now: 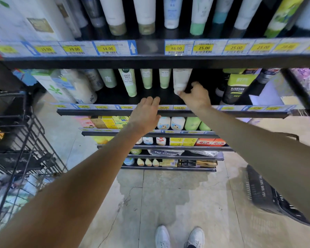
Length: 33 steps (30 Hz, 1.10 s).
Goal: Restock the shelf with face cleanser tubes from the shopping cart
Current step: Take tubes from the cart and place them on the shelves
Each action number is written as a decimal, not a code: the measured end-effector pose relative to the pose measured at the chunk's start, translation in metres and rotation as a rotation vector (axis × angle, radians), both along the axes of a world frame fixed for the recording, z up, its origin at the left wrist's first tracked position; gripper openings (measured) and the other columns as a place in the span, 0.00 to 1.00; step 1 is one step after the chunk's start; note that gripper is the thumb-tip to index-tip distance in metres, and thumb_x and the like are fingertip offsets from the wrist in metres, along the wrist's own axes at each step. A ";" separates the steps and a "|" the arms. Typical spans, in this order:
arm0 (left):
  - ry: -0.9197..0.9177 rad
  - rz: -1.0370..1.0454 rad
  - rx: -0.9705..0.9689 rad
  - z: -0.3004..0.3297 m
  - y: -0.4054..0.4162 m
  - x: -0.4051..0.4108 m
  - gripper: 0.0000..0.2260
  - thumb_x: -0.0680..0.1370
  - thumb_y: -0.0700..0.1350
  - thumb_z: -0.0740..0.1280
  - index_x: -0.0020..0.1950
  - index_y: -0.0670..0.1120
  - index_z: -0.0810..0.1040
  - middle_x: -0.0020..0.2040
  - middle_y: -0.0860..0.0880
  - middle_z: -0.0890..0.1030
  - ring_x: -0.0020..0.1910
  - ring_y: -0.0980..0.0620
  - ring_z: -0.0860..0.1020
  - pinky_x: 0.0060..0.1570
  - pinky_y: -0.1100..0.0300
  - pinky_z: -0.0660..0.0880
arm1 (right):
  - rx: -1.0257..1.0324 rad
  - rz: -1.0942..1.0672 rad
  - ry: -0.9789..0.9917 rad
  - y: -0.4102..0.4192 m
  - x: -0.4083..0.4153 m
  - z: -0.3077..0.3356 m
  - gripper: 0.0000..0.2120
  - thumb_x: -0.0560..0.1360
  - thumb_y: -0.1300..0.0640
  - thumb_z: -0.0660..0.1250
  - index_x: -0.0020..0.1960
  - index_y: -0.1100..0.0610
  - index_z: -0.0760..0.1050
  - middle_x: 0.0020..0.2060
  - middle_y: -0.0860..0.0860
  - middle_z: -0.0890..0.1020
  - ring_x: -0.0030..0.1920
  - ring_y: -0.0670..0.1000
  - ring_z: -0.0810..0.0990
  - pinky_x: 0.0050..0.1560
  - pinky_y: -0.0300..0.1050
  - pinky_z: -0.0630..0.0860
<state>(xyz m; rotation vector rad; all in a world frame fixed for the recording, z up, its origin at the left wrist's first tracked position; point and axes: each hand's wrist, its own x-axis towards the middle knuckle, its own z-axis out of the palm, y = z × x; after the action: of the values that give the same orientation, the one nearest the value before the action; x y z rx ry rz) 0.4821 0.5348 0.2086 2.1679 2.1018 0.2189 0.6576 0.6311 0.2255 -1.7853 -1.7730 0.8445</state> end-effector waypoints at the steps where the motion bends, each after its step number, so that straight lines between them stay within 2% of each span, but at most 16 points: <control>1: -0.005 0.012 -0.005 0.006 -0.008 0.000 0.28 0.82 0.48 0.67 0.78 0.41 0.62 0.68 0.41 0.72 0.68 0.41 0.69 0.67 0.49 0.68 | 0.016 0.025 -0.023 -0.013 0.002 0.005 0.27 0.78 0.47 0.72 0.70 0.61 0.71 0.65 0.59 0.79 0.66 0.60 0.78 0.61 0.51 0.76; 4: 0.014 0.062 -0.012 0.028 -0.044 0.001 0.26 0.82 0.51 0.66 0.77 0.42 0.64 0.68 0.41 0.72 0.69 0.40 0.69 0.69 0.46 0.69 | 0.048 0.132 -0.130 -0.056 0.010 0.024 0.26 0.82 0.47 0.67 0.74 0.60 0.69 0.69 0.59 0.75 0.69 0.61 0.75 0.66 0.55 0.74; 8: 0.081 0.167 0.024 0.056 -0.105 -0.001 0.25 0.83 0.56 0.62 0.76 0.42 0.68 0.69 0.41 0.74 0.69 0.37 0.71 0.69 0.43 0.69 | 0.172 0.434 -0.397 -0.117 0.020 0.054 0.27 0.85 0.45 0.60 0.78 0.58 0.66 0.74 0.57 0.70 0.75 0.59 0.68 0.75 0.57 0.66; 11: 0.085 0.284 0.019 0.079 -0.151 -0.007 0.27 0.82 0.60 0.53 0.74 0.44 0.71 0.68 0.40 0.76 0.67 0.35 0.73 0.68 0.39 0.69 | 0.329 0.622 -0.582 -0.154 0.021 0.076 0.25 0.84 0.43 0.58 0.76 0.57 0.69 0.73 0.57 0.73 0.75 0.60 0.67 0.75 0.60 0.64; 13: 0.078 0.342 0.023 0.094 -0.178 -0.014 0.28 0.81 0.60 0.50 0.72 0.45 0.73 0.65 0.40 0.77 0.65 0.34 0.75 0.65 0.38 0.70 | 0.386 0.675 -0.568 -0.174 0.018 0.089 0.24 0.84 0.45 0.58 0.75 0.57 0.71 0.72 0.57 0.74 0.75 0.61 0.68 0.76 0.60 0.63; 16: 0.060 0.436 0.080 0.109 -0.214 -0.022 0.25 0.81 0.59 0.53 0.68 0.45 0.76 0.63 0.40 0.79 0.62 0.35 0.76 0.62 0.39 0.72 | 0.402 0.735 -0.533 -0.196 0.008 0.101 0.26 0.84 0.43 0.53 0.77 0.55 0.70 0.76 0.57 0.71 0.78 0.60 0.65 0.79 0.60 0.60; 21: 0.032 0.609 0.172 0.118 -0.260 -0.032 0.25 0.81 0.58 0.54 0.66 0.44 0.78 0.58 0.40 0.81 0.57 0.35 0.78 0.58 0.41 0.75 | 0.422 0.837 -0.445 -0.220 -0.020 0.110 0.26 0.85 0.42 0.56 0.79 0.54 0.67 0.78 0.55 0.69 0.80 0.58 0.61 0.81 0.58 0.56; 27: 0.065 0.829 0.169 0.115 -0.318 -0.035 0.22 0.81 0.57 0.54 0.64 0.45 0.77 0.58 0.42 0.79 0.55 0.37 0.77 0.55 0.44 0.75 | 0.424 1.034 -0.310 -0.247 -0.063 0.105 0.23 0.85 0.43 0.58 0.76 0.52 0.70 0.73 0.53 0.74 0.76 0.58 0.67 0.78 0.59 0.62; 29: 0.062 0.916 0.138 0.114 -0.339 -0.034 0.21 0.82 0.58 0.54 0.63 0.46 0.76 0.58 0.43 0.78 0.56 0.38 0.76 0.56 0.44 0.74 | 0.402 1.111 -0.256 -0.259 -0.079 0.101 0.23 0.85 0.44 0.59 0.76 0.53 0.71 0.74 0.53 0.74 0.76 0.57 0.67 0.79 0.57 0.61; 33: 0.037 1.088 0.116 0.107 -0.388 -0.028 0.20 0.83 0.56 0.61 0.70 0.46 0.75 0.66 0.41 0.77 0.63 0.36 0.74 0.63 0.42 0.72 | 0.350 1.241 -0.222 -0.287 -0.107 0.084 0.23 0.84 0.45 0.61 0.76 0.54 0.72 0.76 0.52 0.72 0.78 0.55 0.64 0.79 0.54 0.61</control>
<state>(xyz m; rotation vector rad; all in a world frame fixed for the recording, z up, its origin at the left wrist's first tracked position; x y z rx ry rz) 0.4538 0.1469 0.3156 0.8264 3.0909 0.3766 0.5503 0.3446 0.3095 -0.4146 -2.9382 0.6430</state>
